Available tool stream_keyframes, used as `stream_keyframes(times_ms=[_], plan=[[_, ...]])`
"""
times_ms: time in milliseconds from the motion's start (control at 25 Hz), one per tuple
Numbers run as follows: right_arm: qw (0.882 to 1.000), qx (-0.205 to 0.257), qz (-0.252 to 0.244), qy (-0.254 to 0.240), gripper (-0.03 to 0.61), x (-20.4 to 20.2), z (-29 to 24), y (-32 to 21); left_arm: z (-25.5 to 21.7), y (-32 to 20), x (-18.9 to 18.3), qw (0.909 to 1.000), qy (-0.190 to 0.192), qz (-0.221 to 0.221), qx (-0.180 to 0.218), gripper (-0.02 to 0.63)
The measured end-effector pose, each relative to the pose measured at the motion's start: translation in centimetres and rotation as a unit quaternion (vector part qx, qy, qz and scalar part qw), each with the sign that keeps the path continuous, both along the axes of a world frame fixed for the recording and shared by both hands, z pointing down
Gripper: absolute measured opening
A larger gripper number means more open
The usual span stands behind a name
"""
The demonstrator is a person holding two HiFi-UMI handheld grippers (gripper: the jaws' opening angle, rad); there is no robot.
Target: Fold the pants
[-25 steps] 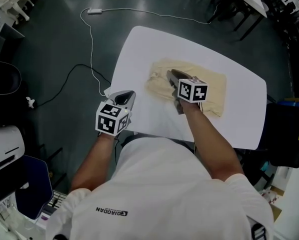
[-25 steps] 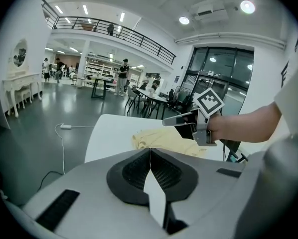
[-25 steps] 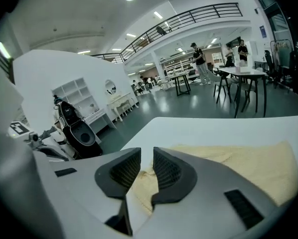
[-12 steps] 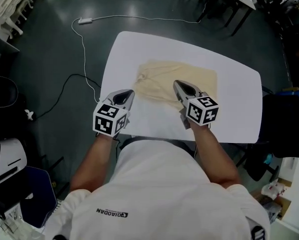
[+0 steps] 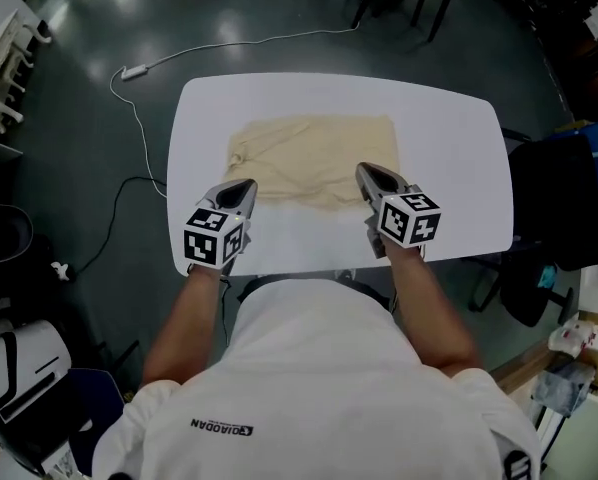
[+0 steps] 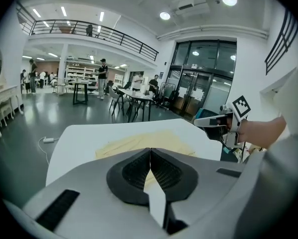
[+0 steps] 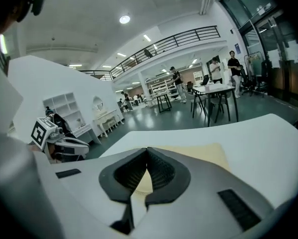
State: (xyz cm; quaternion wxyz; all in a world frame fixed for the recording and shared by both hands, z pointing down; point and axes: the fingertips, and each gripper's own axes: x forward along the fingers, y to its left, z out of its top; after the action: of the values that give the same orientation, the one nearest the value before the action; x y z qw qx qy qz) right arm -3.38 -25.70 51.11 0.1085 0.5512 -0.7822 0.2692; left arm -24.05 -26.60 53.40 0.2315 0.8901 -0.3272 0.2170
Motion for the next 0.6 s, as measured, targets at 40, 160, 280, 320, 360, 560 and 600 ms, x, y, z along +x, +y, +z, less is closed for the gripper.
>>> stream_keyframes(times_ms=[40, 160, 280, 320, 360, 560, 600], plan=[[1.0, -0.006, 0.008, 0.002, 0.02, 1.4, 0.6, 0.4, 0.1, 0.1, 0.8, 1.0, -0.002, 0.001, -0.003, 0.028], [0.999, -0.024, 0.031, -0.002, 0.02, 5.5, 2.2, 1.4, 0.4, 0.6, 3.3, 0.9999, -0.012, 0.004, -0.01, 0.028], [0.998, -0.037, 0.05, 0.006, 0.02, 9.3, 3.8, 1.9, 0.9, 1.3, 5.3, 0.9996, -0.02, 0.006, -0.019, 0.028], [0.998, -0.04, 0.057, 0.01, 0.02, 10.7, 4.3, 1.8, 1.1, 1.4, 5.7, 0.9995, -0.021, 0.004, -0.022, 0.028], [0.997, -0.041, 0.066, 0.014, 0.02, 12.2, 4.8, 1.6, 1.3, 1.5, 6.2, 0.9994, -0.023, 0.001, -0.025, 0.028], [0.992, -0.075, 0.095, 0.021, 0.02, 18.4, 8.8, 0.3, 1.4, 1.8, 7.4, 0.9987, -0.038, -0.021, -0.026, 0.028], [0.992, -0.085, 0.097, 0.019, 0.021, 19.2, 10.0, 0.0, 1.5, 1.9, 7.4, 0.9984, -0.043, -0.026, -0.025, 0.028]])
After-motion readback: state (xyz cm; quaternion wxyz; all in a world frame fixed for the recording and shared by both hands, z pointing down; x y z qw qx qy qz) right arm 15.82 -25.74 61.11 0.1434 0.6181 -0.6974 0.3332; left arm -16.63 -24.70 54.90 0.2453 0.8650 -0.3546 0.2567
